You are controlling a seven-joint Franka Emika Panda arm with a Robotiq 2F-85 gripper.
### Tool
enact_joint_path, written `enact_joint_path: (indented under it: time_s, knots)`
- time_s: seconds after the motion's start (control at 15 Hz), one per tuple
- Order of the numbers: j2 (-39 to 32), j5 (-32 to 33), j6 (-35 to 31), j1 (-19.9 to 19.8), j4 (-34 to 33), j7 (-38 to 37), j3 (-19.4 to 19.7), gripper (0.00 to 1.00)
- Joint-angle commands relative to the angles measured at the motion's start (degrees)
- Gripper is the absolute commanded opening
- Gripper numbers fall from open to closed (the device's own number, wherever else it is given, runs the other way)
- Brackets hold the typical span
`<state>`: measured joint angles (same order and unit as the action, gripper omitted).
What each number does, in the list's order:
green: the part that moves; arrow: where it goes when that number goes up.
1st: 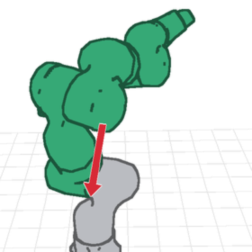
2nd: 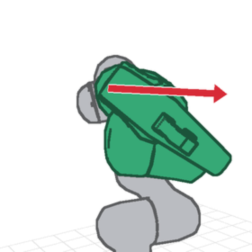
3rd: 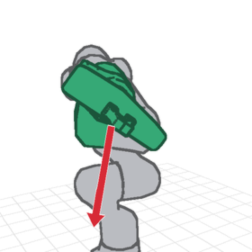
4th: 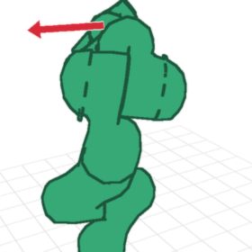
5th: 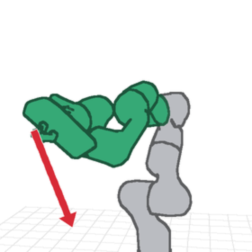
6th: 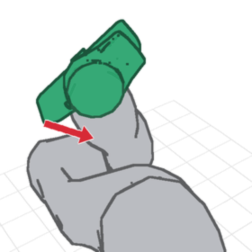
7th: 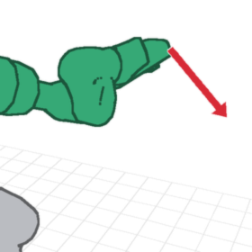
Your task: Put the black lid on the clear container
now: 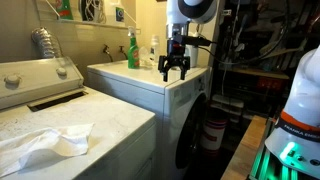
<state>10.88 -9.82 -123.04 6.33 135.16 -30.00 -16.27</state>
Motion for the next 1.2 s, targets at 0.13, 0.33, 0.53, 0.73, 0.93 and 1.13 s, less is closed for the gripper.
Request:
enact_joint_path:
  time_s: [0.13,0.33,0.53,0.73,0.93,1.13]
  knots:
    - [-0.09,0.25,0.05,1.08,-0.04,-0.17,1.07,1.00]
    - [-0.56,3.23,-1.39,-0.01,-1.05,-1.89,1.40,1.00]
    - [-0.85,12.23,-3.34,-1.70,-4.81,-5.57,1.85,1.00]
    - [-3.67,16.26,-1.40,-2.40,-10.61,-1.64,3.61,1.00]
    - [-7.89,16.24,-0.75,-2.98,-16.04,2.36,6.00,1.00]
    - [-12.42,15.49,-1.60,-3.59,-20.08,7.18,8.88,1.00]
